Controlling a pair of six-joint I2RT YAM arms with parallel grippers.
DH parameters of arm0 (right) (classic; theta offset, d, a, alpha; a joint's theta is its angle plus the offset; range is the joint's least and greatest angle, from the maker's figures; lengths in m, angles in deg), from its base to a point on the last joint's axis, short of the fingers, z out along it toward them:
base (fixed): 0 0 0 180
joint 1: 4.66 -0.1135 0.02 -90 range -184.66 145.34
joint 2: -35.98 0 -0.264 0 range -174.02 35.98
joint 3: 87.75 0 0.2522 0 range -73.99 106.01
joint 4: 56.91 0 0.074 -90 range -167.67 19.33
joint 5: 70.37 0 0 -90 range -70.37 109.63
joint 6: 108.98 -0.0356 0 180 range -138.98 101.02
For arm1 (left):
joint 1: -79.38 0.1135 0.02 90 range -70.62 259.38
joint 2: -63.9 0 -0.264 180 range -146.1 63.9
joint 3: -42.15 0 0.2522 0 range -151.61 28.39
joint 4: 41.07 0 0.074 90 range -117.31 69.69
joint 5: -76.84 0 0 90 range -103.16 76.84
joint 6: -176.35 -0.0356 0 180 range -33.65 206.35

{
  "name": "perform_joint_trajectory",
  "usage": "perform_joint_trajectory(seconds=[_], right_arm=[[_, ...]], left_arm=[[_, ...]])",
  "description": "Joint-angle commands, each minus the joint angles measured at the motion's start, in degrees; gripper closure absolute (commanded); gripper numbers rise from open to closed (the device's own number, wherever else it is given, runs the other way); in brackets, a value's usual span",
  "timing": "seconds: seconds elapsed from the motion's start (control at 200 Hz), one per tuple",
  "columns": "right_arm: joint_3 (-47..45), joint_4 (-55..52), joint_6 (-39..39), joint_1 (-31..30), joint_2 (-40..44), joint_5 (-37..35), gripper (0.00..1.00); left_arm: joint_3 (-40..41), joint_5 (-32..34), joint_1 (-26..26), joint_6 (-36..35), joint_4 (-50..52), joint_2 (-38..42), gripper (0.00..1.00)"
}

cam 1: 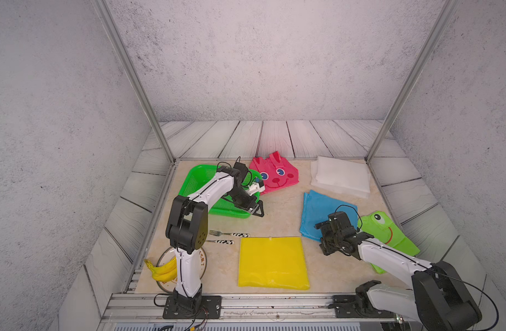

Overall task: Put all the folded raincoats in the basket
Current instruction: Pick up the raincoat from the center of the board.

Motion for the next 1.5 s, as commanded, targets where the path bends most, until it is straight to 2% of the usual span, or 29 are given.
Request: perform_joint_trajectory(seconds=[0.0,0.055,0.16,0.215,0.29,0.405,0.606,0.791,0.846,0.896,1.061,1.151,1.246,1.496], right_arm=[[0.87,-0.86,-1.21,-0.42,-2.95,-2.52,0.22],[1.18,-1.23,-0.93,-0.49,-3.94,-3.36,0.28],[2.55,-2.68,0.58,-0.55,-4.29,-4.78,0.48],[3.68,-5.04,1.35,-0.58,-3.72,-6.04,0.65],[4.26,-7.77,1.63,-0.56,-2.51,-7.72,0.84],[4.15,-9.35,1.96,-0.58,-0.62,-8.78,1.0],[8.39,-12.39,6.51,-0.57,0.48,-6.99,1.0],[17.9,-20.84,14.09,-0.45,-0.89,-2.89,1.0],[20.46,-22.78,15.94,-0.46,-1.51,-0.99,1.0],[22.6,-24.31,17.64,-0.36,-2.11,0.63,1.0],[29.48,-28.89,22.69,0.39,-4.47,7.47,1.0],[32.35,-30.87,24.42,0.59,-5.44,10.2,1.0],[33.65,-31.59,24.93,0.77,-5.5,11.64,1.0],[34.83,-29.88,23.7,0.93,-3.72,15.35,1.0]], left_arm=[[1.1,-1.91,-0.93,-1.6,1.62,1.91,0.09],[1.23,-1.87,-1.06,-1.88,1.92,2.2,0.09],[0.52,-1.58,-1.1,-2.63,3.36,3.67,0.09],[-0.26,-1.34,-1.09,-3.22,4.26,4.94,0.09],[-1.74,-1.0,-1.1,-3.97,5.37,6.83,0.09],[-4.68,-1.32,-1.1,-4.85,6.84,8.87,0.07],[-8.45,-4.56,-2.03,-6.43,5.81,10.09,0.06],[-7.37,-5.45,-4.9,-8.74,-0.26,12.95,0.07],[-4.0,-9.22,-5.01,-9.02,-5.38,15.95,0.06],[1.03,-13.32,-5.22,-11.05,-11.37,19.65,0.01],[19.64,-22.3,-6.3,-28.72,-28.38,30.3,0.01],[19.54,-22.06,-6.8,-32.54,-27.24,28.46,0.0],[21.75,-20.96,-7.29,-34.48,-32.49,27.29,0.01],[21.71,-17.18,-8.98,-33.65,-44.6,18.9,0.0]])
